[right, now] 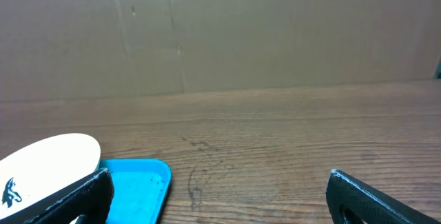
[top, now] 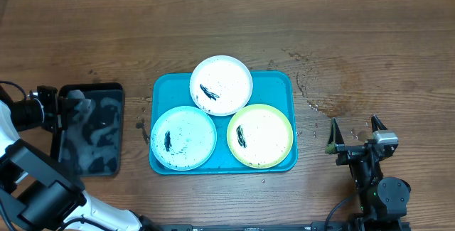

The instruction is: Clean dirty plates on tray and stack at the side

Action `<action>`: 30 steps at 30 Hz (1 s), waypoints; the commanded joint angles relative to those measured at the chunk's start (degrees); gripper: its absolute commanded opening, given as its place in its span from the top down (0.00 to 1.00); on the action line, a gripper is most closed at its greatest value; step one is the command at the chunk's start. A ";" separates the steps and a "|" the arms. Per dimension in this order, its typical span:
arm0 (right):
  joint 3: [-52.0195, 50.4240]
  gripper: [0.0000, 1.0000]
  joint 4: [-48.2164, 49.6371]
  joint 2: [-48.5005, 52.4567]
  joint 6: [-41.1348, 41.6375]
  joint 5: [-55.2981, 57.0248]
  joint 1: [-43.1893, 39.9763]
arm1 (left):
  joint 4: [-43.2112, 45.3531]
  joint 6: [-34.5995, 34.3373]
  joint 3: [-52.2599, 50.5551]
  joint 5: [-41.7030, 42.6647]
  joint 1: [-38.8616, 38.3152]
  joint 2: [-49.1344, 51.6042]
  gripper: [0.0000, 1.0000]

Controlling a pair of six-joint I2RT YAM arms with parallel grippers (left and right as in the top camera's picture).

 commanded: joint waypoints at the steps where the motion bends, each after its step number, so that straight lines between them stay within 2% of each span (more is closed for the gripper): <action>1: -0.59 0.00 0.37 -0.31 -0.02 0.59 -0.17 | 0.74 3.43 -3.58 -2.40 -0.48 4.07 0.96; 5: -0.59 0.00 0.37 -0.31 -0.02 0.59 -0.17 | 0.13 7.39 -2.71 -2.51 -0.24 5.92 0.96; 13: -0.59 0.00 0.37 -0.31 -0.02 0.59 -0.17 | -8.66 10.67 6.69 -3.43 -0.13 3.56 0.96; 15: -0.59 0.00 0.37 -0.31 -0.02 0.61 -0.17 | -6.95 9.25 6.69 -9.09 -0.50 3.39 0.96; 17: -0.59 0.00 0.37 -0.31 -0.02 0.61 -0.17 | -4.83 3.69 4.52 -18.08 -1.16 3.85 0.96; 18: -0.59 0.00 0.37 -0.31 -0.02 0.61 -0.17 | -3.28 3.08 2.99 -19.06 -1.40 4.04 0.96; 20: -0.59 0.00 0.37 -0.31 -0.02 0.61 -0.17 | 0.98 3.15 -2.69 -18.49 -1.77 4.15 0.96; 23: -0.59 0.00 0.37 -0.31 -0.02 0.61 -0.17 | 1.70 6.05 -4.17 -15.41 -1.77 4.15 0.96; 25: -0.59 0.00 0.37 -0.31 -0.02 0.59 -0.17 | -0.26 8.90 -2.40 -13.22 -1.66 4.13 0.96; 30: -0.59 0.00 0.37 -0.31 -0.02 0.61 -0.17 | -12.15 12.72 10.27 -13.33 -1.79 3.93 0.96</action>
